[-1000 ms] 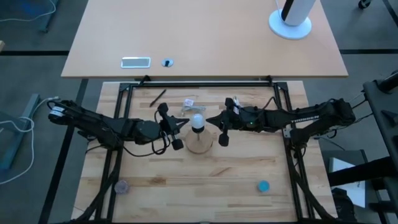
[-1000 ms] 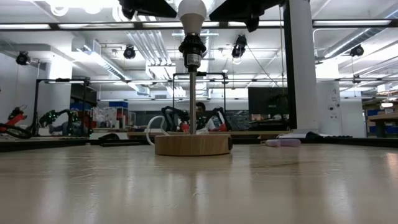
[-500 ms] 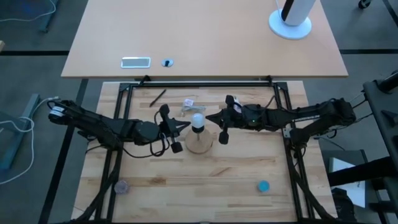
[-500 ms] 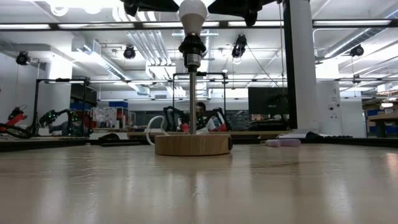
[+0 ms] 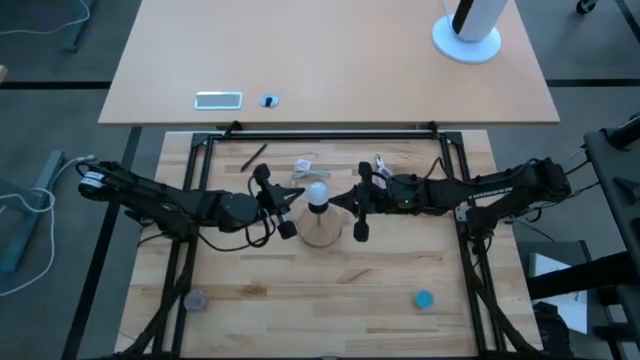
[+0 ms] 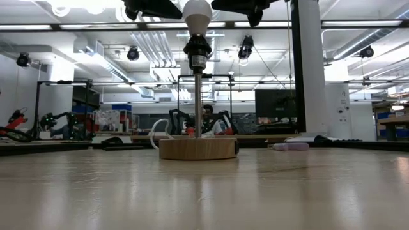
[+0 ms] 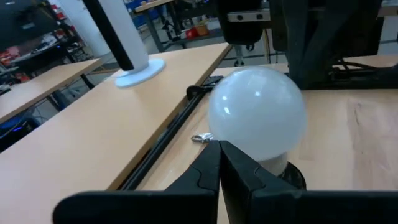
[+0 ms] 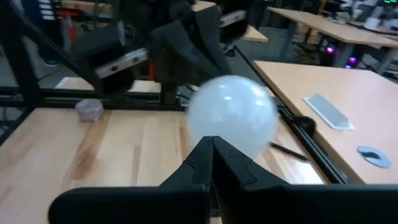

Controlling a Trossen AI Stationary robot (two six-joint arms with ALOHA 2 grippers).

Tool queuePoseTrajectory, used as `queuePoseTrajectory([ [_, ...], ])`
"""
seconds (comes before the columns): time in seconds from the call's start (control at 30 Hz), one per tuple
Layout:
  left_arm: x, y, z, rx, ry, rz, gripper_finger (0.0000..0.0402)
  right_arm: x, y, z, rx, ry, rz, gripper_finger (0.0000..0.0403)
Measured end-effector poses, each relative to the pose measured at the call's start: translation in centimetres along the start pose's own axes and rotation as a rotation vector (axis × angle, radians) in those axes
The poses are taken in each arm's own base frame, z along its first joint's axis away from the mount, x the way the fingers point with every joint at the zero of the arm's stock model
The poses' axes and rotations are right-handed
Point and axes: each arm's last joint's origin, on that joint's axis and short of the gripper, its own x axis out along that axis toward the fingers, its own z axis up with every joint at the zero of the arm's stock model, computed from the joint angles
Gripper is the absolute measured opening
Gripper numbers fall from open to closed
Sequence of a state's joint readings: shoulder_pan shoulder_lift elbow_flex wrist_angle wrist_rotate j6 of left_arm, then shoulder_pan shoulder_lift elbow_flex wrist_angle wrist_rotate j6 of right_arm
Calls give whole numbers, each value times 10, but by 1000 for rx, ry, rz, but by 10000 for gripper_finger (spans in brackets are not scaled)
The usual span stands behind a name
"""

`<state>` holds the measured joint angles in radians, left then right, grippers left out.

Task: Screw lightbulb
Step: Insert the lightbulb into the brown lamp

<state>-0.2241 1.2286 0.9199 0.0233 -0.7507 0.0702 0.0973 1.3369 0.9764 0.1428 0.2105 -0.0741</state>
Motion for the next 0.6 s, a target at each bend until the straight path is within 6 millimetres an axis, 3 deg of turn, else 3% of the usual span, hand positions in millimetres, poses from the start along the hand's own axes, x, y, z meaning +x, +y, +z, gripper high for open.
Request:
queuePoseTrajectory([
  [0.27, -12, 0, 6, -27, -36, -101, 0, -14, -8, 0, 20, 67, -137, 0],
  [0.37, -11, -2, 7, -26, -49, -189, 0, -14, -10, 2, -6, 47, -153, 0],
  [0.6, -3, -4, 5, -22, -40, -170, 0, -2, -10, -2, -9, 37, -114, 0],
])
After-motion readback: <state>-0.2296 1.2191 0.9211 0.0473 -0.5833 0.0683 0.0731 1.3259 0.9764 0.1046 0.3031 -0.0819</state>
